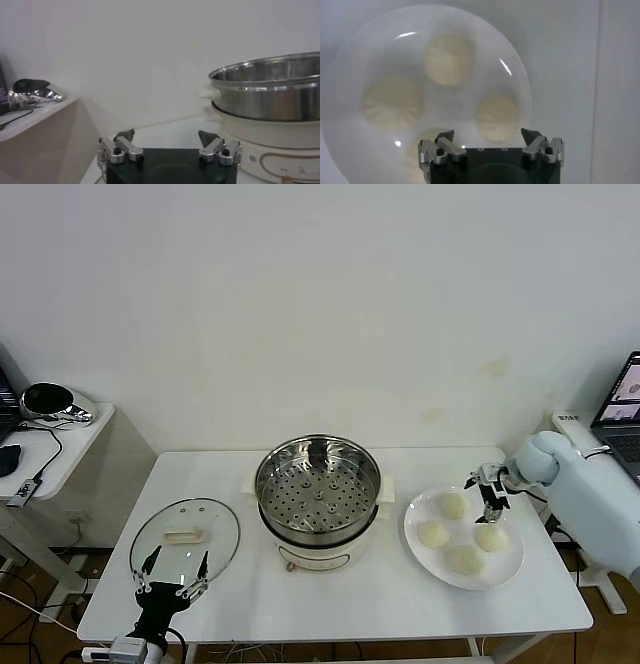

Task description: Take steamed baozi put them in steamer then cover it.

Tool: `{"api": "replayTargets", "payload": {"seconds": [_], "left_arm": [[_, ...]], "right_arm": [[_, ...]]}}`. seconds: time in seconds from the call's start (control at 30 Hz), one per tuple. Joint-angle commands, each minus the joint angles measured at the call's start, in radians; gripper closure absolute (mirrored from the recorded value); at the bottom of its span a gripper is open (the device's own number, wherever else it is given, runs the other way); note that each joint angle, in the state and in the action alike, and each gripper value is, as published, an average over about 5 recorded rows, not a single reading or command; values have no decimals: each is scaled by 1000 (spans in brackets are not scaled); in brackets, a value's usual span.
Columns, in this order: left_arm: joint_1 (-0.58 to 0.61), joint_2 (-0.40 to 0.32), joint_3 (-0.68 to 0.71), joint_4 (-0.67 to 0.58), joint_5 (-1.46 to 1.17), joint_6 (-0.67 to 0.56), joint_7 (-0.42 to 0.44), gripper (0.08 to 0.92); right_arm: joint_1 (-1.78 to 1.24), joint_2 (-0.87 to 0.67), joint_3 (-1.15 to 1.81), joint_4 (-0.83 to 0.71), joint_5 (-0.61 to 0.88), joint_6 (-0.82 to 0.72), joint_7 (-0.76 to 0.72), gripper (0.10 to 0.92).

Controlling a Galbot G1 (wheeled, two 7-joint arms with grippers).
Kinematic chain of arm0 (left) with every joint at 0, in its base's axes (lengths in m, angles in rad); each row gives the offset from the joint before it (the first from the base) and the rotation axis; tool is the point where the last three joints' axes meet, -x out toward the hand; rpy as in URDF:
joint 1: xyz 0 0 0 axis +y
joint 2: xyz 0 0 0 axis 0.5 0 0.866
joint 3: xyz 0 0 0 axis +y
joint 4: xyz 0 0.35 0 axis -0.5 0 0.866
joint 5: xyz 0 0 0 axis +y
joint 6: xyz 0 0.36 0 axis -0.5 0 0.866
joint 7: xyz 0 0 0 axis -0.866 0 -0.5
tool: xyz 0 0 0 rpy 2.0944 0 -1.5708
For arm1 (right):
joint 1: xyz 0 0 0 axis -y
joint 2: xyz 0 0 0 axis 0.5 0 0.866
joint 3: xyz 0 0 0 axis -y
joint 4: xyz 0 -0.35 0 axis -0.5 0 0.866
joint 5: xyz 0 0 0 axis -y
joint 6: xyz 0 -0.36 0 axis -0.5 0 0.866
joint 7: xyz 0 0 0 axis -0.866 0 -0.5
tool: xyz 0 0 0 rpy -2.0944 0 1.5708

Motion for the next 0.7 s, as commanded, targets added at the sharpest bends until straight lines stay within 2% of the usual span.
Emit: {"api": "replayTargets", "payload": {"seconds": [0.03,0.3,0.7], "left_arm": [[-2,0,-3,5,-1,-1,1,177],[-4,-3,-2,8,-2,-2,0,177],[-7,-3,-2,10,-2,-2,0,177]], "right_arm": [[46,87,-47,-120,-32,9,-4,203],[32,122,-43,-149,-59,8,8,211],[23,135,-28,-170,-93,12,32,389]]}}
